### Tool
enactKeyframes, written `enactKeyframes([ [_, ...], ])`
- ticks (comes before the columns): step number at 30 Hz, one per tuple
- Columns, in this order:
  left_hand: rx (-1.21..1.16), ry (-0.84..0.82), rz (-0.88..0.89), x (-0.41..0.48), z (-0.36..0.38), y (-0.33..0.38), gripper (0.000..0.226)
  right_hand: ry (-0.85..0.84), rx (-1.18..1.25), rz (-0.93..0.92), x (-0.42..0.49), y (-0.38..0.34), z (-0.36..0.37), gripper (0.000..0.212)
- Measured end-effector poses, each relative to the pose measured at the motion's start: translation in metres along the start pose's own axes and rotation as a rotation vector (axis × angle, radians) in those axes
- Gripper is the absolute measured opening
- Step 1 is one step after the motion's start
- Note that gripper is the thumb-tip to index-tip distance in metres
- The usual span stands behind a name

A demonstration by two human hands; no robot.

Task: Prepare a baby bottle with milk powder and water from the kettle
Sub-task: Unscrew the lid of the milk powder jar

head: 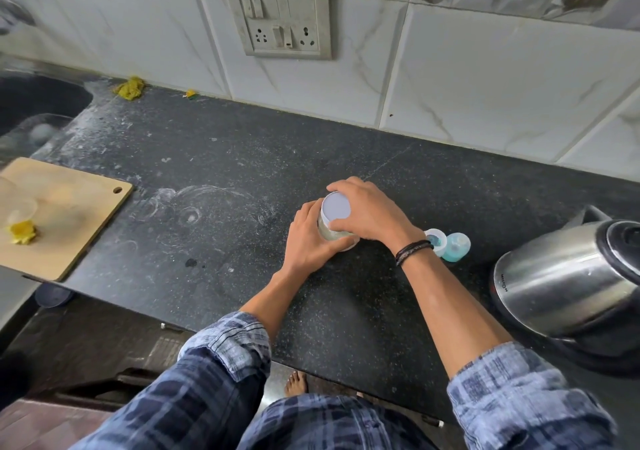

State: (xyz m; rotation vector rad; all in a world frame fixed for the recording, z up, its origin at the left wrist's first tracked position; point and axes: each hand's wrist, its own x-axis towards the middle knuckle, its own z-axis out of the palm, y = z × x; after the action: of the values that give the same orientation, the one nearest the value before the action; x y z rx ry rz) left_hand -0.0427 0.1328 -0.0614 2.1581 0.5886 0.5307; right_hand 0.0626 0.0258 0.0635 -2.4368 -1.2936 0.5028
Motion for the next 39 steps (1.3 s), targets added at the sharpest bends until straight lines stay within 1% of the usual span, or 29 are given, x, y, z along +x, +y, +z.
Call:
enactKeyframes([
  [3,0.005,0.001,-0.007,0.0,0.0,0.001,0.09,-0.035,0.035,-0.035,0.0,0.0,-0.006,0.082],
  [7,0.003,-0.004,-0.004,0.0,0.001,0.0,0.09,0.008,-0.016,-0.026,0.0,-0.002,-0.004,0.077],
  [9,0.005,-0.008,0.002,0.001,0.001,-0.001,0.092,-0.014,-0.028,-0.024,0.0,-0.003,-0.002,0.075],
  [12,0.004,0.0,0.0,0.001,0.001,-0.001,0.09,-0.031,-0.002,-0.044,-0.001,-0.004,-0.007,0.08],
  [16,0.01,0.009,0.003,0.001,0.002,-0.001,0.087,0.03,-0.032,-0.017,-0.001,-0.004,-0.006,0.071],
  [18,0.01,0.01,0.004,0.001,0.002,-0.002,0.087,0.031,-0.037,0.002,-0.001,-0.003,-0.003,0.067],
  [21,0.015,0.005,0.0,0.001,0.001,-0.002,0.09,-0.013,0.007,-0.036,-0.002,-0.003,-0.006,0.075],
  [23,0.01,0.004,-0.003,0.001,0.001,-0.001,0.089,-0.008,0.019,-0.055,-0.001,-0.003,-0.01,0.078],
  [26,0.004,0.003,0.004,0.001,0.001,0.0,0.089,0.019,-0.014,-0.008,0.0,-0.003,-0.006,0.074],
  [29,0.001,0.003,0.001,0.0,0.001,-0.001,0.09,-0.017,-0.011,0.007,0.0,-0.001,0.0,0.073],
  [31,0.005,0.0,0.001,0.0,0.0,0.0,0.09,-0.05,0.01,-0.018,0.0,-0.001,-0.002,0.08],
  [33,0.0,0.001,0.006,0.0,0.0,0.0,0.089,-0.039,0.033,-0.021,0.001,-0.001,-0.004,0.085],
  [36,-0.004,0.006,0.006,0.0,0.001,0.0,0.088,0.036,0.008,0.021,0.0,-0.001,0.0,0.08],
  [39,-0.004,0.004,-0.004,-0.001,0.002,-0.002,0.087,0.033,-0.001,-0.006,-0.001,0.001,0.004,0.074],
])
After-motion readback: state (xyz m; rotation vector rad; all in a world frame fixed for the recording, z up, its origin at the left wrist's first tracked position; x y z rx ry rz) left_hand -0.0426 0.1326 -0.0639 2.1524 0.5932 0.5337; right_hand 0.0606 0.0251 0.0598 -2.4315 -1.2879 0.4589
